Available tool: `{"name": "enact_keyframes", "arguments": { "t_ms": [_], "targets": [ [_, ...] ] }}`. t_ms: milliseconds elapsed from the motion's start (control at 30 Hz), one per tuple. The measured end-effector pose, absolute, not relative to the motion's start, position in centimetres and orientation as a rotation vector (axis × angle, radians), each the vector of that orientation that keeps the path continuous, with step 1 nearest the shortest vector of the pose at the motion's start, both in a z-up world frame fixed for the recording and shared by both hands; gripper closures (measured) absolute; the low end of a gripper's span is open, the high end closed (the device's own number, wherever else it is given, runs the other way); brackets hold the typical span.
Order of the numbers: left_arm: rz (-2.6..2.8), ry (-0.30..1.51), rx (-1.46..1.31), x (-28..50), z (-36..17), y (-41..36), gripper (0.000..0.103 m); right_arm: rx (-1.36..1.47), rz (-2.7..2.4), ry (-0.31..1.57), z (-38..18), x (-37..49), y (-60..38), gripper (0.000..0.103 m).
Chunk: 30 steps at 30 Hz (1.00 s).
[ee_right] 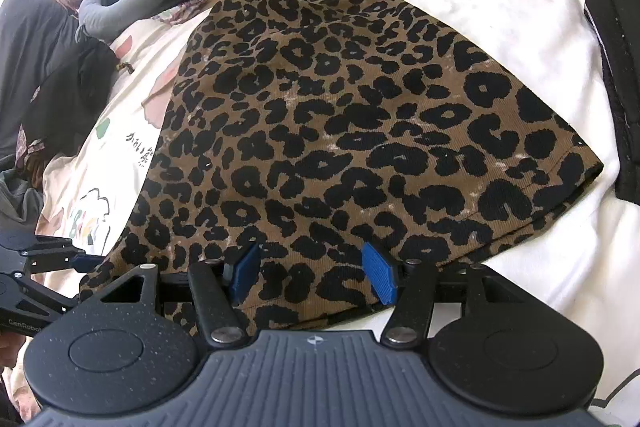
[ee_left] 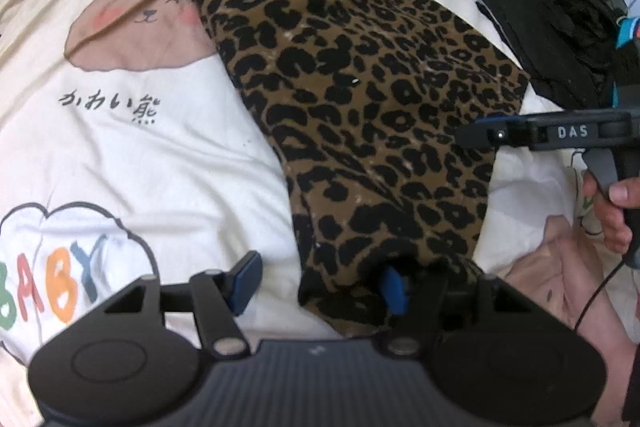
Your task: Fold clothes
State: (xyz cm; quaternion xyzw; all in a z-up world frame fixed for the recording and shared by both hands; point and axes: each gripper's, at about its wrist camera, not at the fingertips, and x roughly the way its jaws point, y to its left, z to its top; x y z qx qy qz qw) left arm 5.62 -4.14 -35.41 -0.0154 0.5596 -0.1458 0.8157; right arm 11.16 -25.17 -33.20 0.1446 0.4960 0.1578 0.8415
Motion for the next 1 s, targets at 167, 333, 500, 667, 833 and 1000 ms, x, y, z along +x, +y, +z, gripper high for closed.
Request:
{"name": "enact_keyframes", "arguments": {
  "t_ms": [167,333,500,667,833,1000],
  "targets": [
    [-0.323,1.162,-0.047,5.9,-35.9,-5.0,0.037,0.311,0.333,1.047,-33.2,11.1,-25.2,0.04],
    [-0.331,1.124,-0.031,6.1,-36.1,-5.1,0.037,0.314,0.336,1.045,-33.2,11.1,-25.3,0.04],
    [-0.242,1.11,-0.045,6.0,-35.6,-4.3,0.078,0.333,0.336,1.046,-33.2,11.0,-25.5,0.04],
    [-0.173,1.102,-0.056,5.7,-34.5,-3.3,0.091,0.357,0.335,1.045,-33.3,11.0,-25.9,0.04],
    [-0.15,1.107,-0.085,5.2,-33.8,-2.0,0.094,0.352,0.34,1.043,-33.3,11.0,-25.8,0.04],
    [-0.144,1.125,-0.112,4.6,-33.3,-1.2,0.094,0.349,0.346,1.044,-33.4,11.1,-25.9,0.04]
  ]
}}
